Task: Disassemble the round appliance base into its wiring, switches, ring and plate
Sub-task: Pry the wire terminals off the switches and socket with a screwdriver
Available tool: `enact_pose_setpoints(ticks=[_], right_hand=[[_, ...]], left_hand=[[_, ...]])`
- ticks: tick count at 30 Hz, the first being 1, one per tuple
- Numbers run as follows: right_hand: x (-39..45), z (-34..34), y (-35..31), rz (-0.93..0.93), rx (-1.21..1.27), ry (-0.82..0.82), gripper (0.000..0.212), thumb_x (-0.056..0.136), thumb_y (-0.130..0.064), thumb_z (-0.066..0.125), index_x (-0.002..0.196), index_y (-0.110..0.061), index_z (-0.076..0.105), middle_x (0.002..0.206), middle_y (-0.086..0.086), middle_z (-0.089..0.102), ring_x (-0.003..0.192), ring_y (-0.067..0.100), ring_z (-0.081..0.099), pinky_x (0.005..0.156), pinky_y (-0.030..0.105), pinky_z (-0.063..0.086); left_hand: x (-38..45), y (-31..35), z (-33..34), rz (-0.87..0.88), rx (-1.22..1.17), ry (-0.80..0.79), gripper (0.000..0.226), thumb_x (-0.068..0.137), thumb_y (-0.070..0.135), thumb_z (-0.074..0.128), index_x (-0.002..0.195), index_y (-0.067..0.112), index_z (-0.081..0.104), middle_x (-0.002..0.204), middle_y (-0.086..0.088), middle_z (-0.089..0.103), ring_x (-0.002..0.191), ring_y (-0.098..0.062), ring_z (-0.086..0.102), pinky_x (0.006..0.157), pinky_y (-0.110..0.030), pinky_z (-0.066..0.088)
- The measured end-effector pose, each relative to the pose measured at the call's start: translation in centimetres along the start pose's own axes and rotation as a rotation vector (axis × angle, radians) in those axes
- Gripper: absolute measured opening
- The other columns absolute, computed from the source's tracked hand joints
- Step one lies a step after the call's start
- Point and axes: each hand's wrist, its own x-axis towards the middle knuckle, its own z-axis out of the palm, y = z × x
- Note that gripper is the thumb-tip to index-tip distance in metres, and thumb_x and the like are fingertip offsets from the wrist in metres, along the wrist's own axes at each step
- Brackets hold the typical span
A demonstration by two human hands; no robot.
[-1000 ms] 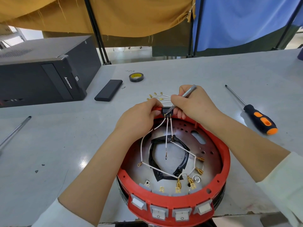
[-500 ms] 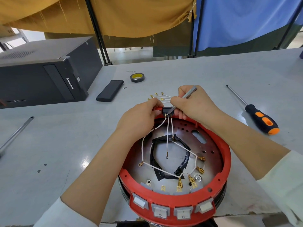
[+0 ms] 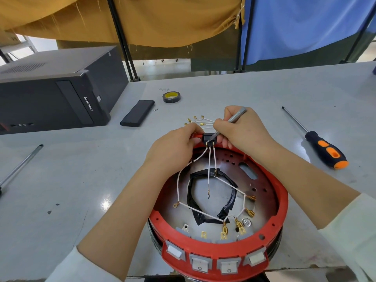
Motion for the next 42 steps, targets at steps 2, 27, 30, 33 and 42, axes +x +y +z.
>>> enact_pose_setpoints(ticks=[2,27,30,33,42], right_hand=[[0.0,0.0,0.0,0.001,0.003,-0.002,0.029,0.079,-0.005,0.055,0.057,-0.013,0.039,0.043,0.006,0.059,0.032,0.012,0.049,0.034,0.015,0.035],[2.8,-1.6,-2.6,0.146,0.015,-0.326,0.023,0.085,-0.024,0.069,0.072,-0.012,0.054,0.051,0.003,0.060,0.033,0.009,0.035,0.033,0.016,0.025],[2.9,-1.3,-2.2,0.175,0.036,-0.337,0.026,0.082,-0.024,0.072,0.065,-0.014,0.056,0.051,0.002,0.055,0.035,0.009,0.034,0.034,0.017,0.024],[2.7,0.5,-1.2,0.135,0.090,-0.103,0.036,0.090,-0.021,0.058,0.058,-0.014,0.044,0.040,-0.003,0.040,0.034,0.011,0.030,0.038,0.019,0.023],[1.7,1.8,0.2,-0.268,-0.263,0.098,0.048,0.098,-0.042,0.039,0.057,-0.018,0.032,0.048,-0.005,0.038,0.045,0.008,0.038,0.046,0.020,0.031]], left_hand=[[0.0,0.0,0.0,0.001,0.008,0.003,0.017,0.096,0.030,0.044,0.108,0.039,0.052,0.094,0.013,0.056,0.087,-0.015,0.051,0.069,-0.030,0.035],[-0.2,0.0,-0.3,0.020,0.030,0.002,0.008,0.096,0.031,0.044,0.095,0.039,0.046,0.085,0.014,0.052,0.080,-0.015,0.049,0.062,-0.031,0.031],[-0.3,0.0,-0.2,0.026,0.046,-0.004,0.012,0.096,0.030,0.043,0.088,0.039,0.039,0.087,0.011,0.055,0.086,-0.019,0.055,0.063,-0.032,0.032],[-0.2,0.0,-0.2,0.015,0.023,0.001,0.011,0.096,0.030,0.043,0.102,0.038,0.049,0.100,0.010,0.062,0.093,-0.018,0.057,0.068,-0.031,0.036],[-0.2,-0.2,0.0,0.037,0.028,0.028,0.017,0.096,0.032,0.042,0.109,0.040,0.051,0.101,0.012,0.063,0.094,-0.015,0.057,0.069,-0.029,0.037]])
